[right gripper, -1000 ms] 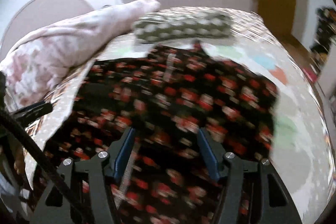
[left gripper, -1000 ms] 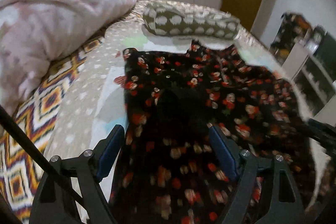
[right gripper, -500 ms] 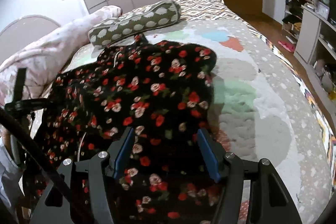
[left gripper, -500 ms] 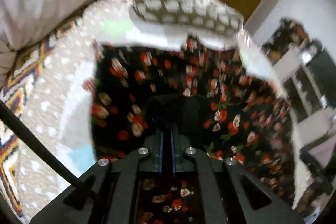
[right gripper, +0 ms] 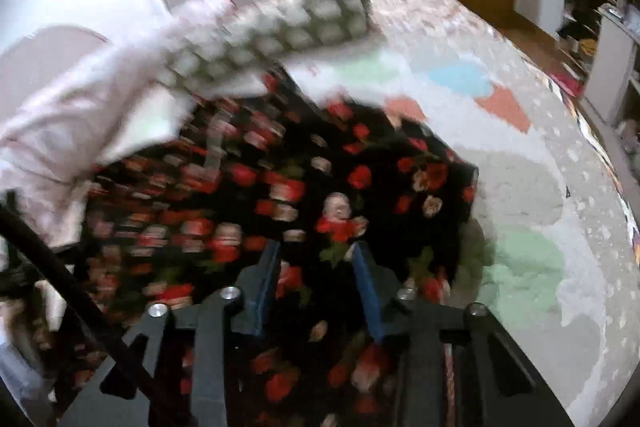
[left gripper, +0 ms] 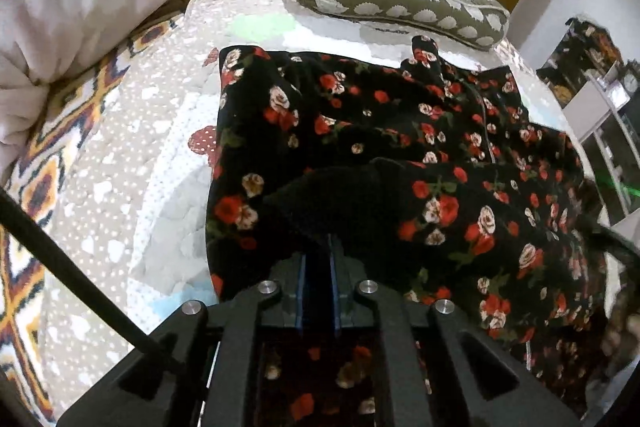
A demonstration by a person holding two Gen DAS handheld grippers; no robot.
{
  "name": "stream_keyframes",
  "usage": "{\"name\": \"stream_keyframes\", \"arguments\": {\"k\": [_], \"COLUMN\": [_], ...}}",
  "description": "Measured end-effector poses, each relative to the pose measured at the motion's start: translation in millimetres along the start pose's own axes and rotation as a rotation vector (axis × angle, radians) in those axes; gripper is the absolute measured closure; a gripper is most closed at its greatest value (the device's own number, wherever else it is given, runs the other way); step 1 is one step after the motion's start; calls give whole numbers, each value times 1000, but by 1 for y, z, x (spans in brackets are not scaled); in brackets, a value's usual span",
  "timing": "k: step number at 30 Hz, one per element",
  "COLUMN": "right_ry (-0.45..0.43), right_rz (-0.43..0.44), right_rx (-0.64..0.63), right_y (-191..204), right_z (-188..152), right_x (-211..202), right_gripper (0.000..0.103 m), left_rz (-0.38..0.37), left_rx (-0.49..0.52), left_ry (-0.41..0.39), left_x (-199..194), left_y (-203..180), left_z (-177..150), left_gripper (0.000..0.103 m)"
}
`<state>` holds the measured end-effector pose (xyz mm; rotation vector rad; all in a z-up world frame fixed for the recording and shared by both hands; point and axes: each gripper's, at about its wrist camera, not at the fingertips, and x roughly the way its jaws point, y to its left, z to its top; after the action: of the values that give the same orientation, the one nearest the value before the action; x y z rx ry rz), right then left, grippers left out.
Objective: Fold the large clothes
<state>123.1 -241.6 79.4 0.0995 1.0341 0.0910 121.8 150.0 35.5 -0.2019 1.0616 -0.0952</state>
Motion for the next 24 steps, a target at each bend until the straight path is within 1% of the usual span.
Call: {"name": "stream_keyframes", "arguments": {"k": [1, 2, 3, 5, 8, 9, 10, 11, 12, 13, 14, 15, 17, 20, 22, 24], "right_ry": [14, 22, 14, 4, 13, 16, 14, -2, -20, -44, -69, -82, -73, -41, -15, 6], "right_rz": [-32, -45, -34, -47, -126, -138, -134, -91, -54, -14, 20, 44, 74, 69, 65, 60], "right_rx": [3, 18, 42, 53, -40, -58, -63, -43, -20, 10, 41, 64, 85, 91, 105, 123], "right_y": [-4, -9, -14, -15, 1, 6, 7, 4, 1, -3, -9, -14, -28, -46, -62, -75], "right_z": [2, 3, 4, 3, 3, 4, 4, 4, 2, 0, -3, -8, -20, -43, -66, -88], "right_x": [9, 17, 20, 20, 21, 18, 12, 0, -10, -23, -38, -50, -72, -90, -98, -102], "right_gripper": [73, 76, 76, 75, 74, 74, 70, 66, 55, 48, 45, 44, 44, 44, 44, 44], "left_rz": [-15, -28, -46, -52, -19, -17, -24, -26, -21, -2, 16, 31, 44, 45, 30, -4], "left_rx": [-11, -20, -35, -52, -71, -73, -74, -76, -78, -80, -81, -79, -82, -93, -101, -107], "left_ry": [0, -2, -6, -15, -54, -73, -88, -112, -130, -159, -177, -193, -207, -199, -173, -149], "left_x": [2, 3, 2, -1, -26, -39, -49, -63, -73, -89, -100, -110, -128, -141, -142, -139], "left_y": [3, 5, 9, 11, 10, 11, 11, 13, 15, 19, 22, 27, 38, 53, 63, 69], "left_z": [0, 0, 0, -1, -6, -8, -11, -16, -20, -27, -33, -40, -56, -85, -107, -126], "left_gripper": [91, 91, 91, 91, 89, 84, 81, 71, 62, 58, 53, 51, 48, 48, 48, 48]}}
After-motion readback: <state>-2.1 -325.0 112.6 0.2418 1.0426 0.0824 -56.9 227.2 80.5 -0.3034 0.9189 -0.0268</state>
